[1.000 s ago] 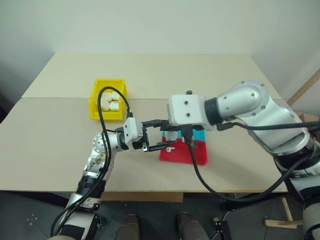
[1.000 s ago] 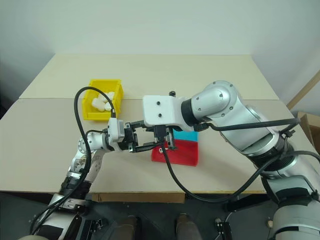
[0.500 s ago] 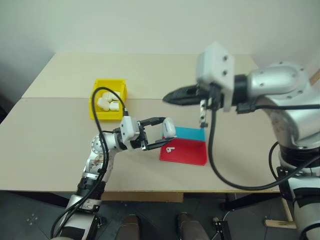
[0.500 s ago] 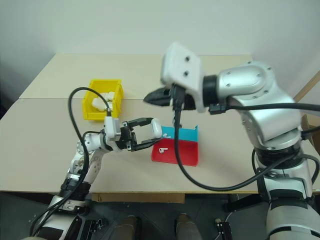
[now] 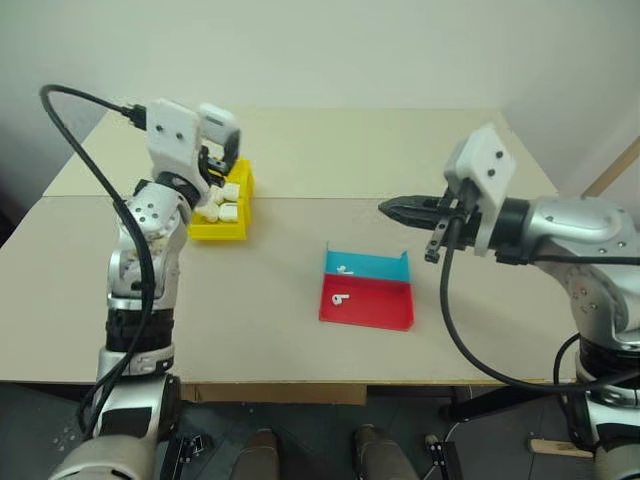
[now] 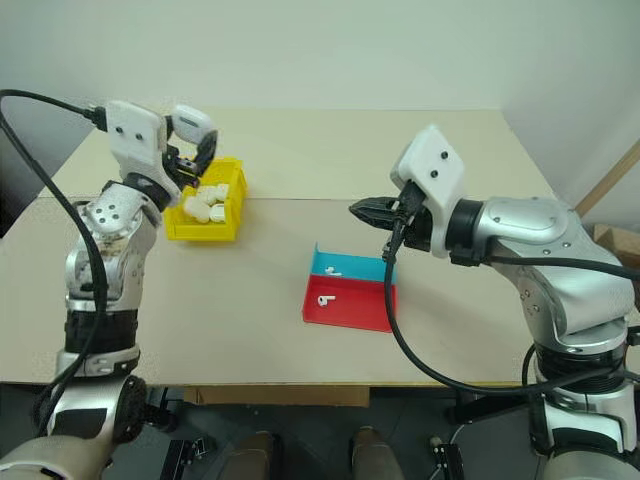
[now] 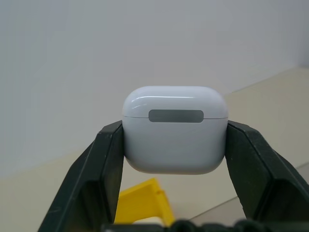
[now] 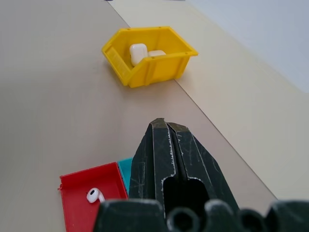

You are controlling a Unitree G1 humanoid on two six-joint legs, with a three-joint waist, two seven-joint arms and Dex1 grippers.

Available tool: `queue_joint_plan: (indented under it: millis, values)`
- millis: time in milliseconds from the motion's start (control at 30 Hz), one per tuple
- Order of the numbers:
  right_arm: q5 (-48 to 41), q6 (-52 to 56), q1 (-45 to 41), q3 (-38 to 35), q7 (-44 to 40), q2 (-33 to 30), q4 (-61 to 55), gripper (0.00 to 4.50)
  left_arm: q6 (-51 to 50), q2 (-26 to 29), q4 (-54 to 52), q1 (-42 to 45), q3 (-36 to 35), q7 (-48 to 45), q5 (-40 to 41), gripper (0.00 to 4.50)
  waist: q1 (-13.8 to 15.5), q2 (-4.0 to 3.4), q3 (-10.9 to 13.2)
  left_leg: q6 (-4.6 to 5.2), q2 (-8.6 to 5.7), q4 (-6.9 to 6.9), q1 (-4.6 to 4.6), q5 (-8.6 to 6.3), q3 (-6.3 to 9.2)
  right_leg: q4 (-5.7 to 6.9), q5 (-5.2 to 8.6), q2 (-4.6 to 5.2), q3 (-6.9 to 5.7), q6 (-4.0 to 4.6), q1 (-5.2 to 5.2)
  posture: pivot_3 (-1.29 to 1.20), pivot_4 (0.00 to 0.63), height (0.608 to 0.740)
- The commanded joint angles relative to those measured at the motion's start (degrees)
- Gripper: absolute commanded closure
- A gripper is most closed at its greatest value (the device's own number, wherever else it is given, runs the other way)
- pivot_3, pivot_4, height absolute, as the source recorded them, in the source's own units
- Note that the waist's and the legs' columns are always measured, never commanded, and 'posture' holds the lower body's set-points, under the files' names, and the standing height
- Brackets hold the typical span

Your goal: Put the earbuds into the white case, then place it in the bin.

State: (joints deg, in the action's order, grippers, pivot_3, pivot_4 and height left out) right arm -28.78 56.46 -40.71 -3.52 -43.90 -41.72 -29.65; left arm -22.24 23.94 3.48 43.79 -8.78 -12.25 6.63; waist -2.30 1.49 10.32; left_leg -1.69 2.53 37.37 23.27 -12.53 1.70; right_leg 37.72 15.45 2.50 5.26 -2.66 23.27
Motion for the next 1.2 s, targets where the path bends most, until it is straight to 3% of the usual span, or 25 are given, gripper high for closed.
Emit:
queue_joint_plan:
  millis: [33, 167, 300, 467, 633, 733, 900, 1000, 1133, 1200]
  values:
    - [-0.52, 0.26, 0.5, 0.36, 1.53, -0.3, -1.22, 4.45, -3.97, -0.9, 8.36, 4.47, -2.78, 6.56, -1.23, 1.7, 0.11, 0.0, 0.0, 0.0, 0.0, 0.0, 0.01, 0.0, 0.01, 0.0, 0.0, 0.0, -0.01, 0.0, 0.0, 0.0, 0.15, 0.74]
    - [0.78, 0.47, 0.84, 2.41, 3.05, -0.83, -0.53, 4.45, -5.08, -0.93, 18.57, 7.68, -2.36, 9.73, -2.75, 1.7, 0.08, 0.03, 0.02, 0.0, -0.03, 0.03, 0.04, 0.0, 0.01, 0.0, 0.0, 0.01, -0.02, -0.01, 0.01, 0.0, 0.15, 0.74]
    - [1.15, 0.98, 1.71, 3.09, 4.15, -1.63, -1.52, 4.45, -3.95, -0.77, 23.43, 8.51, -1.55, 7.13, -2.2, 1.7, 0.16, 0.04, 0.02, -0.01, -0.03, -0.02, 0.09, 0.0, 0.02, -0.06, 0.0, 0.03, -0.05, -0.01, 0.03, 0.0, 0.15, 0.74]
    - [1.36, 1.35, 3.05, 3.39, 5.21, -2.71, -2.82, 4.5, -2.58, -0.95, 26.97, 9.7, -1.24, 6.47, -2.31, 0.04, 0.22, 0.06, 0.03, -0.02, -0.04, -0.01, 0.13, 0.01, 0.02, -0.02, -0.01, 0.04, -0.05, 0.0, 0.08, 0.0, 0.15, 0.74]
    - [1.17, 1.27, 3.64, 3.67, 5.78, -3.28, -3.48, 4.5, 1.67, -0.73, 27.0, 9.78, 0.29, 5.35, -3.5, 0.04, 0.18, 0.06, 0.04, -0.04, -0.04, -0.01, 0.11, 0.02, 0.02, 0.0, -0.01, 0.04, -0.05, 0.0, 0.08, 0.0, 0.15, 0.74]
    - [1.09, 0.78, 4.4, 3.24, 5.4, -4.16, -3.66, 4.5, 2.94, -0.81, 20.93, 7.8, 0.34, 1.77, -1.3, 0.04, 0.18, 0.06, 0.04, -0.04, -0.04, -0.01, 0.13, 0.02, 0.02, -0.01, -0.01, 0.04, -0.05, 0.0, 0.08, 0.0, 0.15, 0.74]
    - [2.82, -7.5, 11.03, 0.39, -0.46, -10.71, -3.81, 4.5, 2.51, 2.09, -0.12, -3.2, 0.98, -12.47, 5.93, 0.04, 0.22, 0.06, 0.03, -0.05, -0.04, -0.05, 0.17, 0.02, -0.01, -0.09, 0.0, 0.09, -0.04, -0.01, 0.08, 0.0, 0.15, 0.74]
    - [4.63, -18.77, 18.83, -5.31, -6.33, -14.0, -1.79, 4.5, 1.88, 5.71, -12.39, -13.61, -1.24, -21.81, 13.07, 0.04, -0.03, 0.06, 0.03, -0.05, -0.02, -0.06, 0.1, 0.02, -0.07, -0.07, 0.0, 0.09, 0.01, -0.01, 0.07, 0.0, 0.15, 0.74]
    - [5.1, -30.68, 26.4, -11.29, -13.35, -15.31, 1.02, 4.5, -0.31, 9.35, -20.17, -21.73, -4.77, -27.99, 20.2, 0.04, -0.08, 0.1, 0.06, -0.05, 0.01, -0.05, -0.1, 0.08, -0.11, -0.04, -0.05, 0.03, 0.04, -0.02, -0.07, 0.0, 0.15, 0.74]
    - [5.72, -37.36, 30.24, -14.98, -18.03, -16.13, 3.66, 4.5, -1.42, 13.66, -24.31, -28.73, -8.36, -34.39, 24.69, 0.04, -0.29, 0.1, 0.05, -0.05, 0.03, -0.05, -0.26, 0.08, -0.14, -0.05, 0.02, 0.02, 0.06, -0.14, -0.22, 0.0, 0.15, 0.74]
